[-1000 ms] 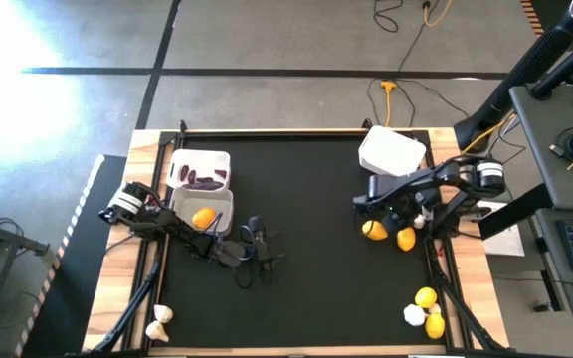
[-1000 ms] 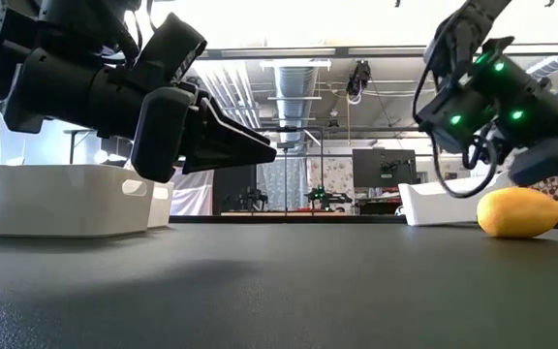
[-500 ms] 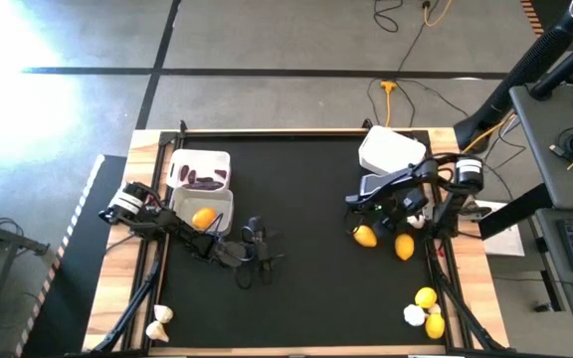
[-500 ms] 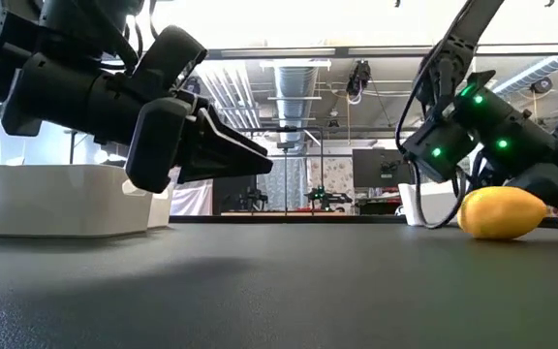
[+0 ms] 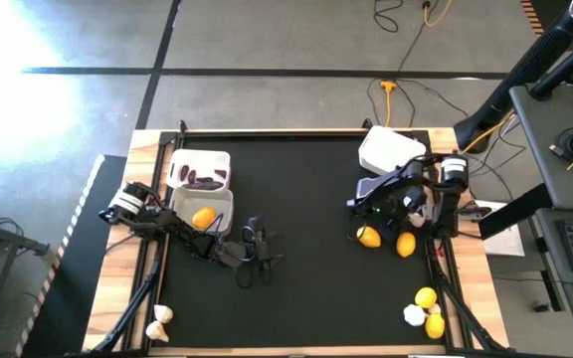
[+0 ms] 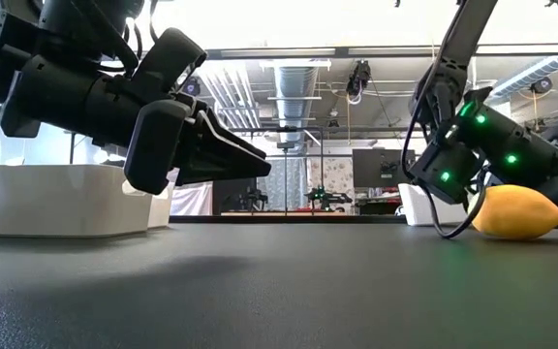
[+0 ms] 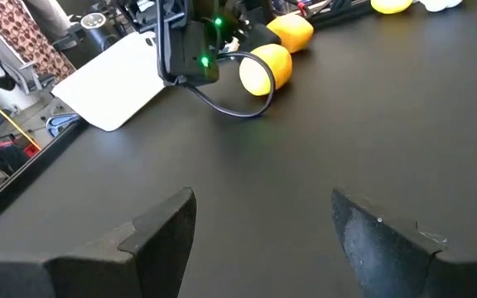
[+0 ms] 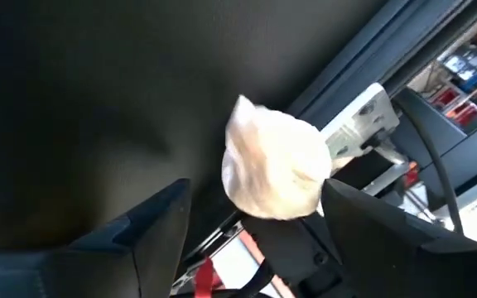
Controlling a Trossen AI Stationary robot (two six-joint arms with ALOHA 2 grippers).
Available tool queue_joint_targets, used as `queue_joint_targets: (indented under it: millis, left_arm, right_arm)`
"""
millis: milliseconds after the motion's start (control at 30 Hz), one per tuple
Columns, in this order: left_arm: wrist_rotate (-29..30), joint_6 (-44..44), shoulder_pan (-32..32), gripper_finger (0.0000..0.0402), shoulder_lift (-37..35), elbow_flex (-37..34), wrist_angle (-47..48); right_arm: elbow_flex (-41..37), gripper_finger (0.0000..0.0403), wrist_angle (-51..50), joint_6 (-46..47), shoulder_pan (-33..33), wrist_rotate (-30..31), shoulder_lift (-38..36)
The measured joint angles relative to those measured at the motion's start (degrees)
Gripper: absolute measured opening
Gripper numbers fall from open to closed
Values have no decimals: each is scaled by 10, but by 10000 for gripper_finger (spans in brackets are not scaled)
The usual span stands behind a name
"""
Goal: Sort produce into baskets
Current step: Put the big garlic into the right white bin
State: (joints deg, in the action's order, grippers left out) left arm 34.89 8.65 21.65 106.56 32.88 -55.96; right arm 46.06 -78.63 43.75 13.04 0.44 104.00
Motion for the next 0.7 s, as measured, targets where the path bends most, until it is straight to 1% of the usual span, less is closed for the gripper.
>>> queue_joint_targets:
  millis: [133,267,700]
  left_arm:
    - [0,-2,0,262,0,0,1]
    - [0,-2,0,262,0,0,3]
    - [0,-2,0,262,0,0,4]
  right_arm:
    - [-2,271,16,-15,2,22,16]
    - [-1,257,21,-25,9,31,28]
    - [0,149,18,-24,10,45,23]
